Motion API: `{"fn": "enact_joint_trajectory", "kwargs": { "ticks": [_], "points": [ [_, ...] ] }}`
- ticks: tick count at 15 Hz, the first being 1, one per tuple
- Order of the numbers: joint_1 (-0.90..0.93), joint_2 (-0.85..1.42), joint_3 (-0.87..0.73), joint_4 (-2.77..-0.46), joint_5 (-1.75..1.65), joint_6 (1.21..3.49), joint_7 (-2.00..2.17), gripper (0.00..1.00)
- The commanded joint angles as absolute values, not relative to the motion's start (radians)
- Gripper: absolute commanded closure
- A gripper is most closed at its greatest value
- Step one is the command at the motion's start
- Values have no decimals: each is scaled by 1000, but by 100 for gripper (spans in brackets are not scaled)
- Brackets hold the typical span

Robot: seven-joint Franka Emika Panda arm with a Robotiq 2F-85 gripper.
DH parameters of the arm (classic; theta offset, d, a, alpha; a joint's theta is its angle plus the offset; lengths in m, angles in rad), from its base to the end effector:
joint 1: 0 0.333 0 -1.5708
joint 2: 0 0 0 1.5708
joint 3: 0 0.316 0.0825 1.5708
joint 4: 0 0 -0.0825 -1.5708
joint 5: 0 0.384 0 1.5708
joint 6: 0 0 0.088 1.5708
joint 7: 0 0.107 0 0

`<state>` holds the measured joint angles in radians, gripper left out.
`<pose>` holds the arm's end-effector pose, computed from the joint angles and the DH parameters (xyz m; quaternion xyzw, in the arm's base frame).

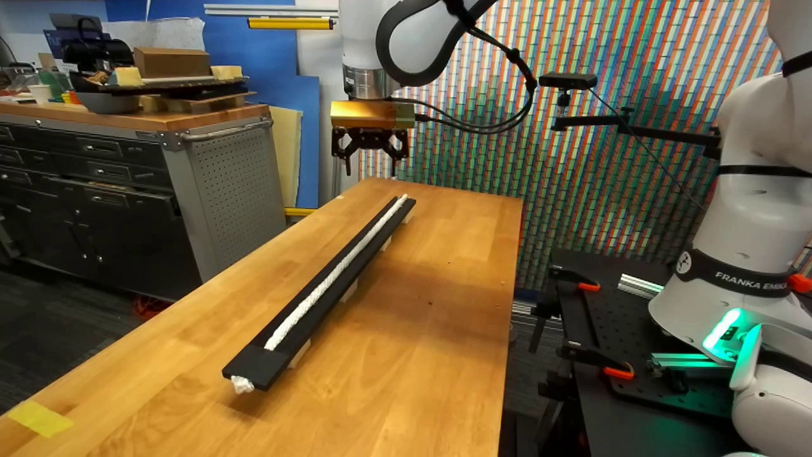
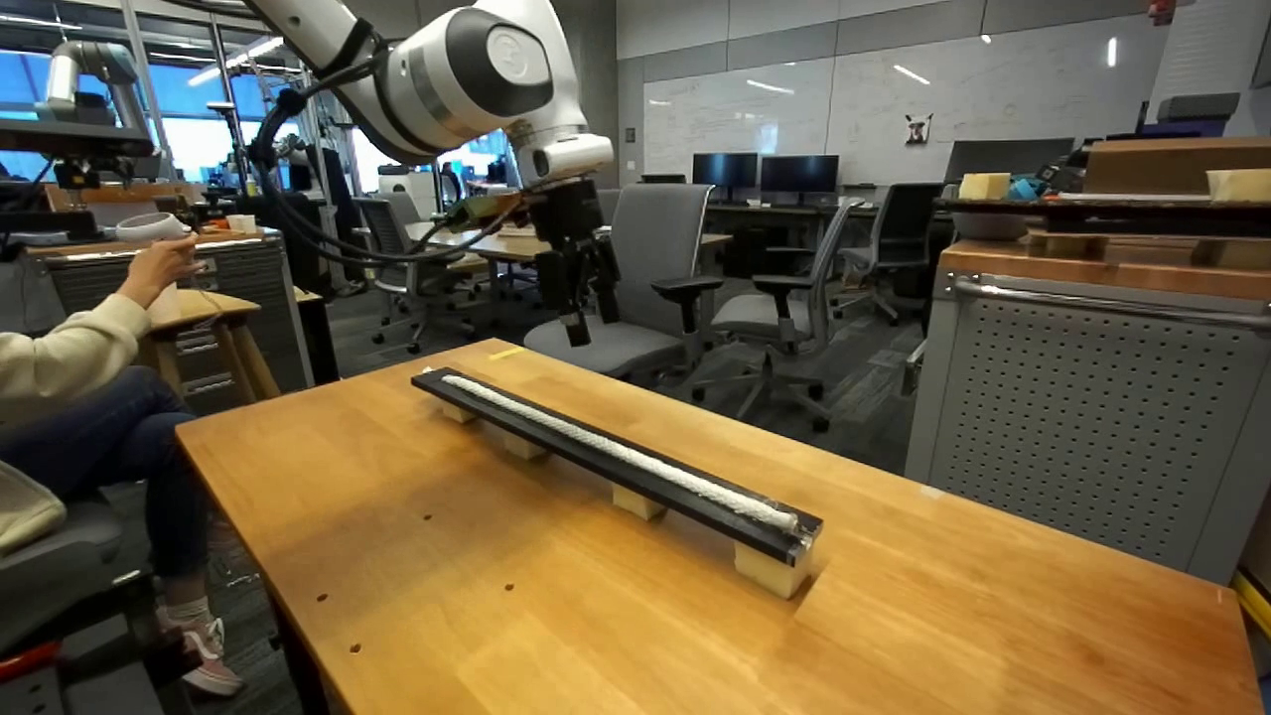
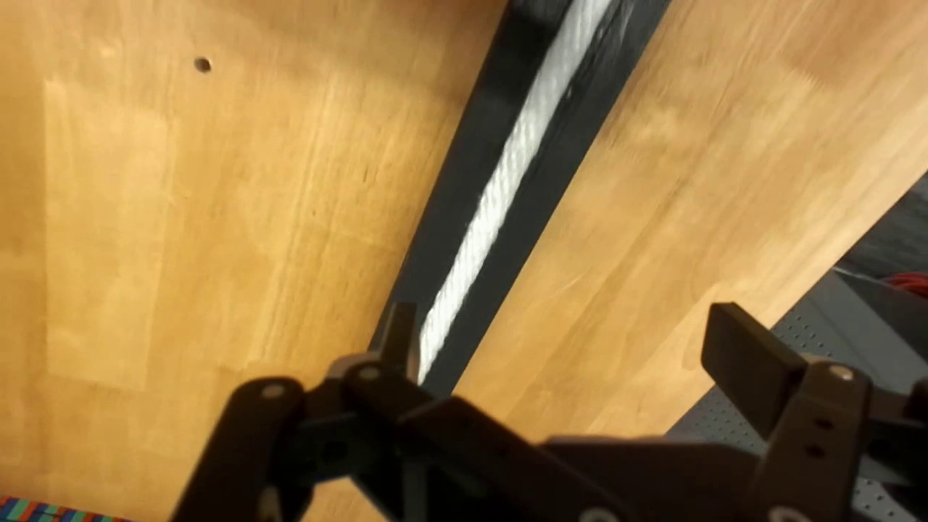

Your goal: Set the rope along the middle of the black object then push it into the ridge

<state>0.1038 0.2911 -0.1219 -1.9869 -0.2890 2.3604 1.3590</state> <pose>0.6120 -0.0118 0.3276 0.8259 -0.5487 0.1079 0.0711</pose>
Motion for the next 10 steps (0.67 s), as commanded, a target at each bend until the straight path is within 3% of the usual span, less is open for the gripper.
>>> {"fn": "enact_joint_trajectory", "kwargs": {
  "ticks": [1, 10],
  "points": [
    [117, 194, -46, -2075, -240, 2362, 1251, 0],
    [218, 141, 128, -2142, -206, 2382, 1079, 0]
  ]
}}
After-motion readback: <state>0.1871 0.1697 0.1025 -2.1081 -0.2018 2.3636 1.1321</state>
